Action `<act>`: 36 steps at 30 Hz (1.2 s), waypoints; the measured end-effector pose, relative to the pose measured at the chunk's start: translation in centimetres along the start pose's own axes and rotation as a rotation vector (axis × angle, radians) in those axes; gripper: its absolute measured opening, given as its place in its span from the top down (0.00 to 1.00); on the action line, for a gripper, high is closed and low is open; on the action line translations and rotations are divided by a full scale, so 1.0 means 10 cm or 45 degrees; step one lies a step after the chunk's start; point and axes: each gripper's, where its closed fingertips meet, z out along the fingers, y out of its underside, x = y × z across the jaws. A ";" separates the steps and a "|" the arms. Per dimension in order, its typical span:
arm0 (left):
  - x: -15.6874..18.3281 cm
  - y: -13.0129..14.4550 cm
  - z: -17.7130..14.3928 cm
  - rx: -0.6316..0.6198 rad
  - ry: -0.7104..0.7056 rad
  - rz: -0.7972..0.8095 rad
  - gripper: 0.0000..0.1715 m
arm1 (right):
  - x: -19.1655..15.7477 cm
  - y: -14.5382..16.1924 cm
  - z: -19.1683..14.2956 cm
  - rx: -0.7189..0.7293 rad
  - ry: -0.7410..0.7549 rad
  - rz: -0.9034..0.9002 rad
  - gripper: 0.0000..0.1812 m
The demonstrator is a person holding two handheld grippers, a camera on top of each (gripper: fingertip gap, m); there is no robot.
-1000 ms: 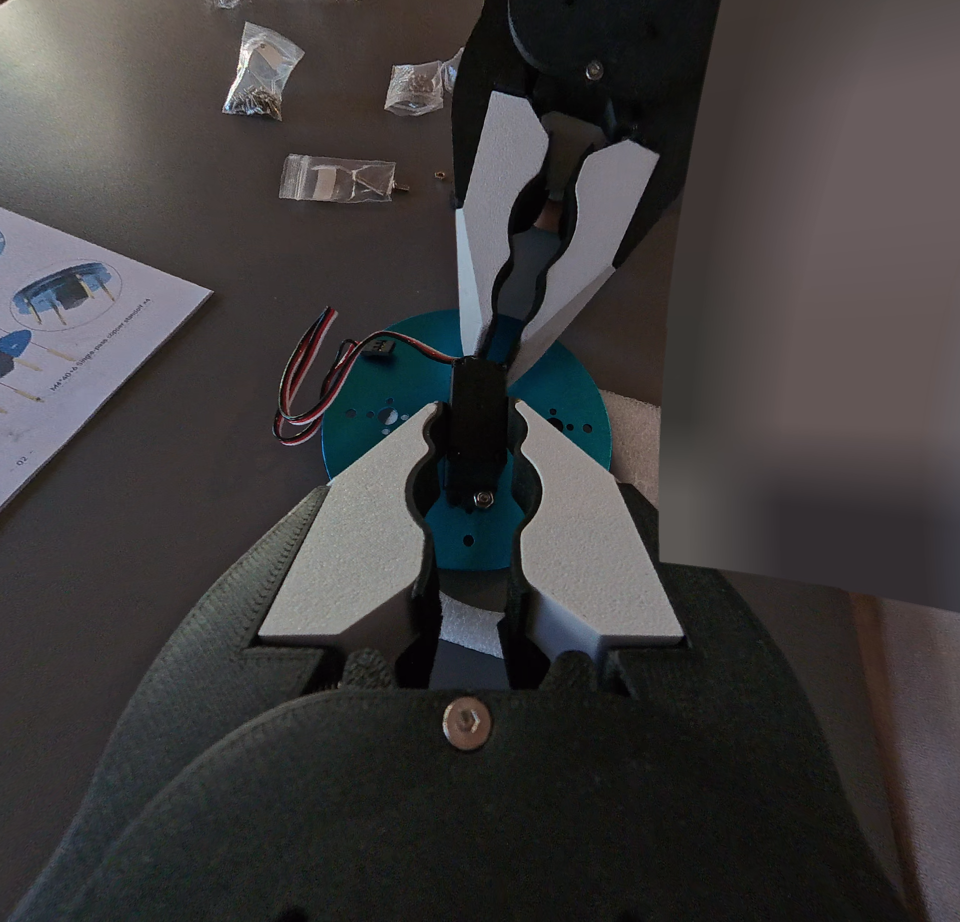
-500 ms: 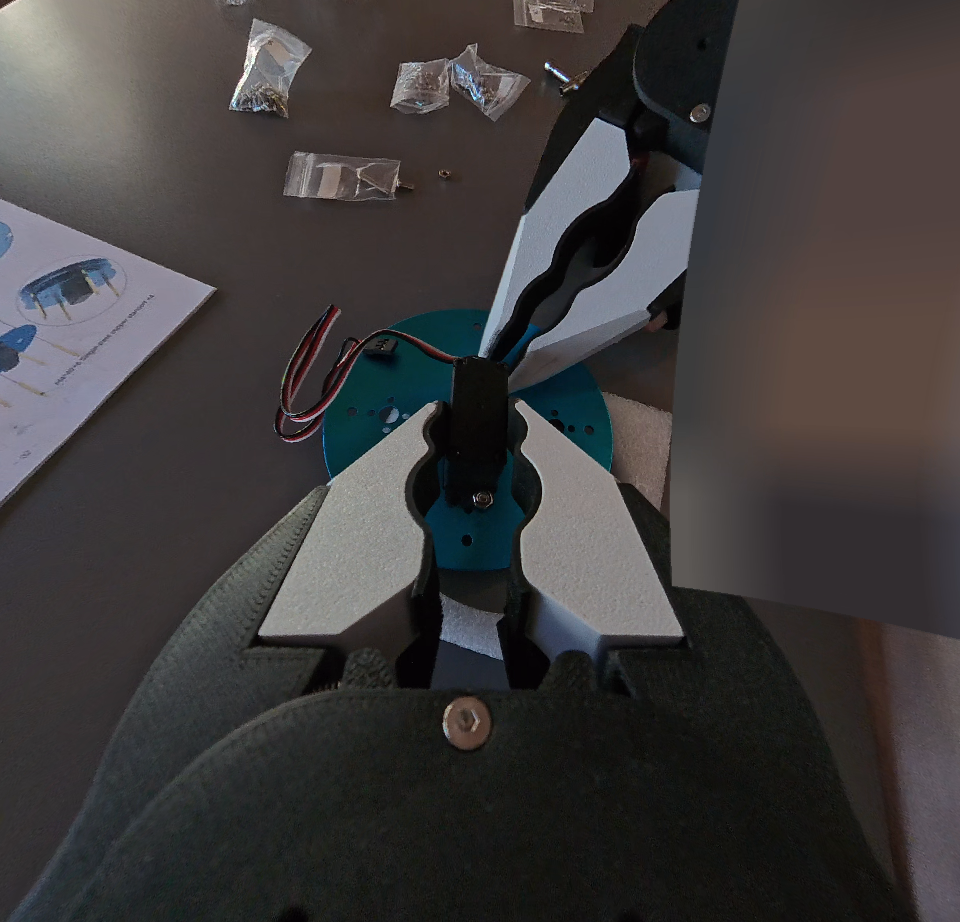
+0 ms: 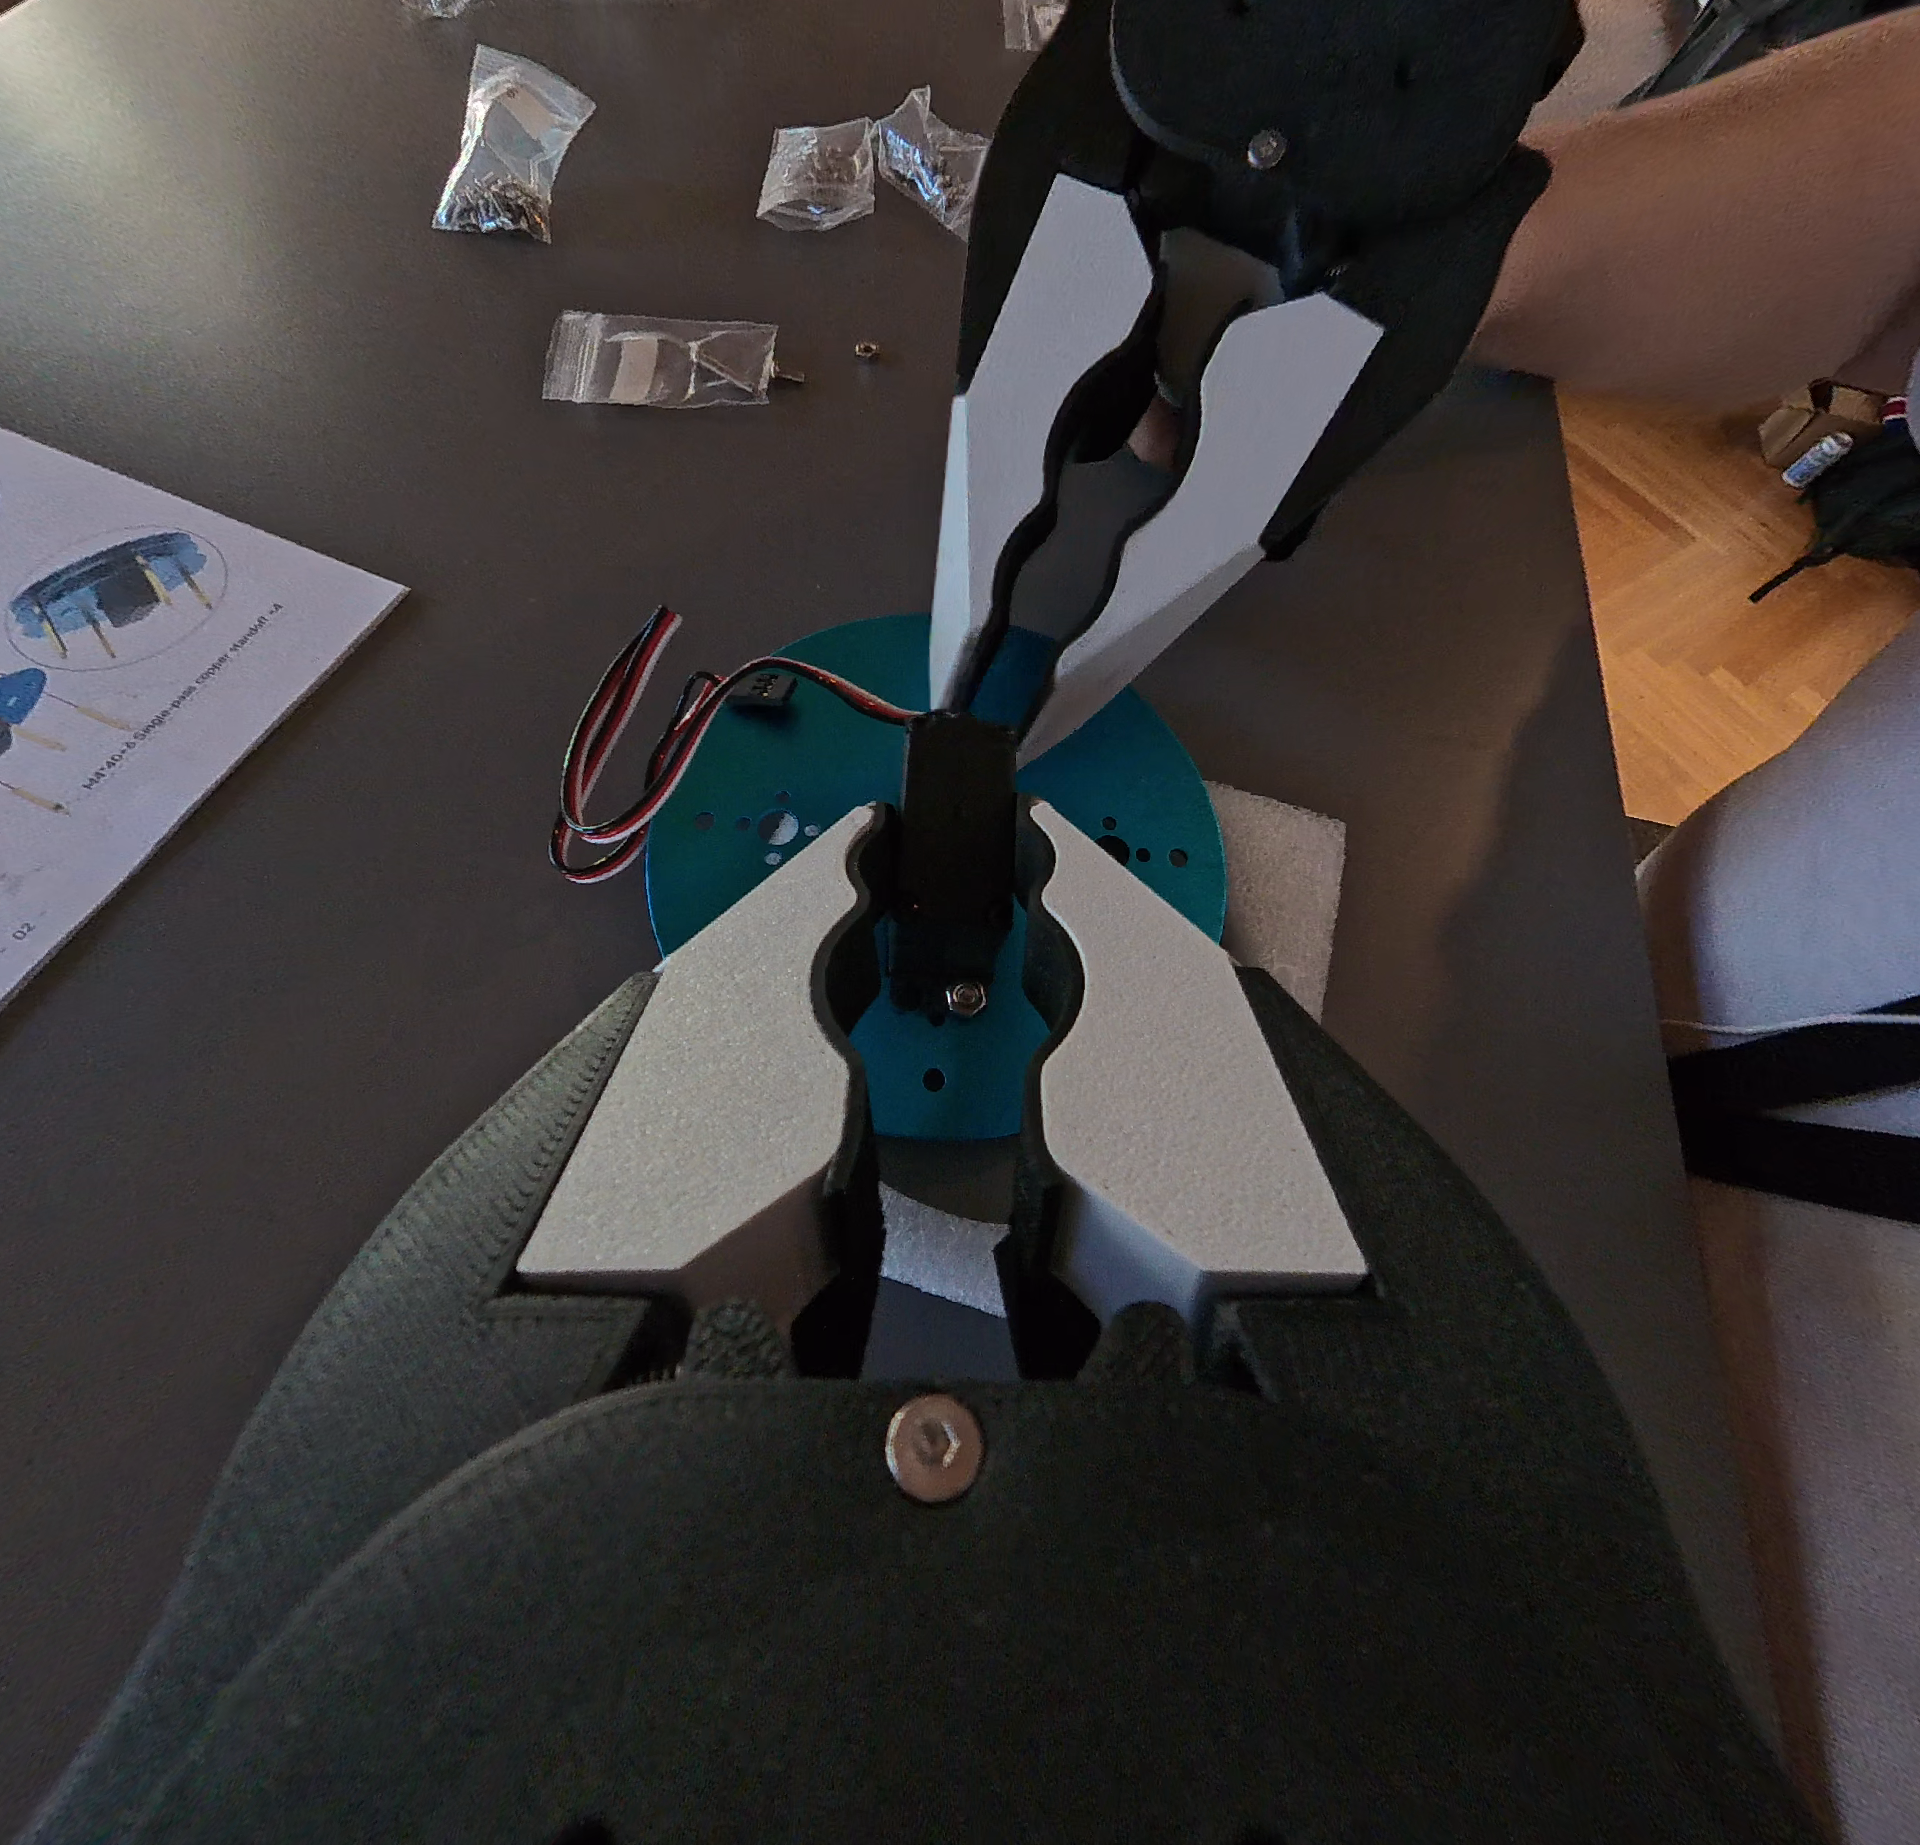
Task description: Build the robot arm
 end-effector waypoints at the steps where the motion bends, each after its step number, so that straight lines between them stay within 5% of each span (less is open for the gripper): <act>1: 0.00 0.00 0.00 0.000 0.001 -0.001 0.87 | -0.03 -0.02 0.01 0.012 -0.035 -0.003 0.94; 9: -0.01 0.00 0.00 -0.001 -0.003 -0.004 0.87 | -0.01 -0.04 0.04 0.015 -0.032 0.047 0.96; 19: -0.01 -0.01 0.00 -0.004 -0.019 -0.001 0.87 | 0.02 -0.03 0.04 -0.009 0.251 0.202 0.97; 28: 0.00 0.00 0.00 0.005 -0.002 -0.007 0.87 | -0.01 -0.07 0.06 0.023 -0.022 0.057 0.94; 36: -0.01 0.00 0.00 0.003 -0.012 -0.003 0.87 | 0.02 -0.06 0.06 -0.001 0.071 0.052 0.96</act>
